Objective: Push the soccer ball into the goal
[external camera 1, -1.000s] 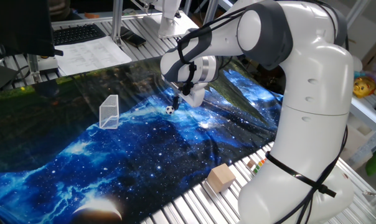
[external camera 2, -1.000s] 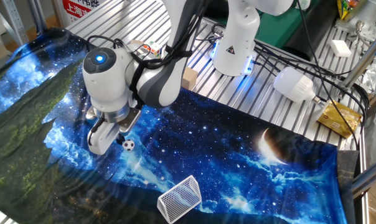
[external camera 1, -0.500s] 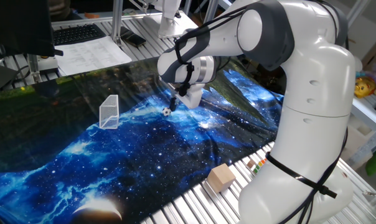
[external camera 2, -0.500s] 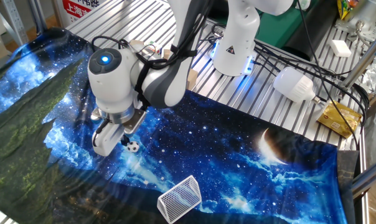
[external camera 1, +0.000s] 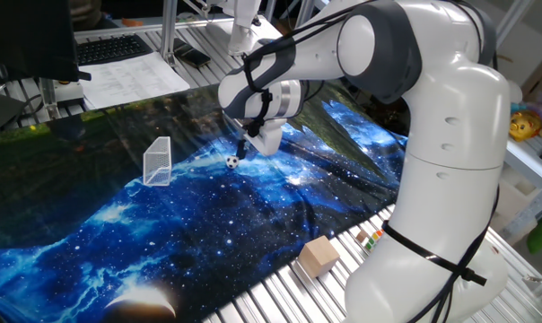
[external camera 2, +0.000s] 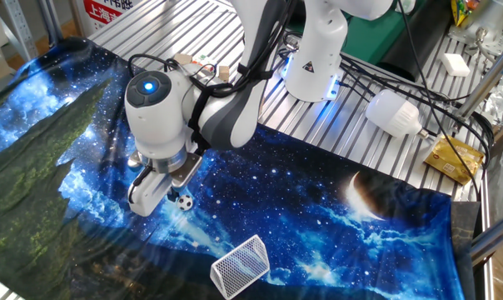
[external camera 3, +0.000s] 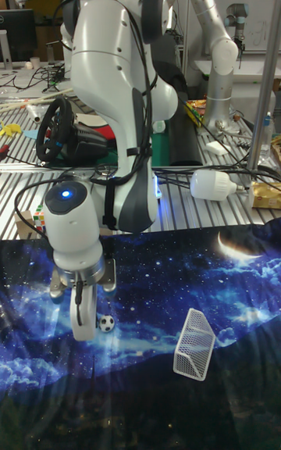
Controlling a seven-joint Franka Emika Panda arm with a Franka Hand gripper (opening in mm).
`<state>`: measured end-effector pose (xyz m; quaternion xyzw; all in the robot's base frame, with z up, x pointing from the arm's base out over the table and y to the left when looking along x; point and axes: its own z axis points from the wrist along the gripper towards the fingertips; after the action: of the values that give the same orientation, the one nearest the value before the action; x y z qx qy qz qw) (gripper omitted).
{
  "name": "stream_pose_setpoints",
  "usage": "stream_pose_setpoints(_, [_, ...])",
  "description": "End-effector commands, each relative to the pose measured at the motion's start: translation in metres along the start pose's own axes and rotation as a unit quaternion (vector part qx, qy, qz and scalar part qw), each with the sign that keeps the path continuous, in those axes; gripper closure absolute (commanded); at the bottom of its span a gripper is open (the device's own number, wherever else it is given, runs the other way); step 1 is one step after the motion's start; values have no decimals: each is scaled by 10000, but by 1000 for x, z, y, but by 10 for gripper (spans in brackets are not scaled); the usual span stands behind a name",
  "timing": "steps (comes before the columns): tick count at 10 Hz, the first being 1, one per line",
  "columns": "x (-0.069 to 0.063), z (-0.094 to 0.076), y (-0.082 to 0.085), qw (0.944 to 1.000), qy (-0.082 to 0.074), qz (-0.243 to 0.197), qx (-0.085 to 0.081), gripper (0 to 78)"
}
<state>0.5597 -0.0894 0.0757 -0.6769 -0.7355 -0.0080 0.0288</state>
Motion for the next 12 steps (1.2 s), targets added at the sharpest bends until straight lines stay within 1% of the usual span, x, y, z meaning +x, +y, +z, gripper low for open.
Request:
stream_pose_setpoints(1, [2, -2, 3, 10000, 20, -34, -10, 776])
stream_pose_setpoints(3, [3, -3, 5, 10000, 97, -17, -12, 776])
stream_pose_setpoints(7, [3, -3, 5, 10000, 77, -40, 11, 776])
stream_pose_setpoints(9, [3, -3, 5, 9999, 6, -134, 18, 776])
stream_pose_setpoints(10, [3, -3, 5, 9995, -143, -273, 26, 776])
stream_pose_setpoints(11, [3, -3, 5, 9991, -185, -376, 27, 776])
stream_pose_setpoints(12, [3, -3, 5, 9990, -173, -401, -7, 776])
